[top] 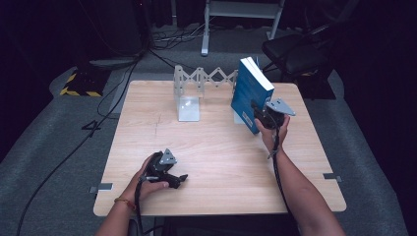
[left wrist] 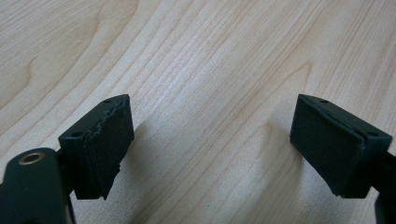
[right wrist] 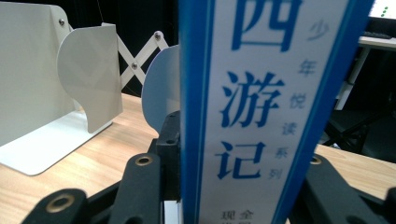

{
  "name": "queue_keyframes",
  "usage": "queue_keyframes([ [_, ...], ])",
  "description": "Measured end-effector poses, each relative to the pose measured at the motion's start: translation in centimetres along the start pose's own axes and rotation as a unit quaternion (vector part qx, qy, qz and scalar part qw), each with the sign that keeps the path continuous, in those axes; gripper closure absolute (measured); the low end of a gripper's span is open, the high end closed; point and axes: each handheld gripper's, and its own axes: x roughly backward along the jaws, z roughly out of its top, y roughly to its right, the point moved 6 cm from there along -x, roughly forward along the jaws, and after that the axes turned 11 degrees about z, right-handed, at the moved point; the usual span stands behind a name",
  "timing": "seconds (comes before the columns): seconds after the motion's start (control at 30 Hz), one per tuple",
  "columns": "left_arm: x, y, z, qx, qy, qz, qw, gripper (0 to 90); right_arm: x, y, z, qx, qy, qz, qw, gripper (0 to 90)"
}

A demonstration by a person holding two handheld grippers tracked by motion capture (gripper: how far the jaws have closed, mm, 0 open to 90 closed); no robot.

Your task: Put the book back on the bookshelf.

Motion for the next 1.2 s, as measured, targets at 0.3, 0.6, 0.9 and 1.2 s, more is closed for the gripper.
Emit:
queue_keyframes([
  [0.3, 0.0, 0.0, 0.0, 0.0, 0.0, 0.001, 1.0, 14.0, 0.1, 0.0, 0.0, 0.003, -0.007, -0.006, 1.0, 59.0],
  [0.6, 0.0, 0.0, 0.0, -0.001, 0.0, 0.001, 1.0, 13.9, 1.9, 0.3, -0.9, 0.006, -0.025, 0.023, 0.9994, 49.9],
  [0.9, 0.0, 0.0, 0.0, 0.001, -0.001, 0.002, 1.0, 13.9, 3.5, 0.4, -2.3, 0.014, -0.026, 0.031, 0.9991, 60.0],
  [1.2, 0.0, 0.0, 0.0, 0.0, 0.0, 0.001, 1.0, 13.8, 2.7, 0.3, -2.0, 0.0, -0.024, 0.026, 0.9994, 61.3],
])
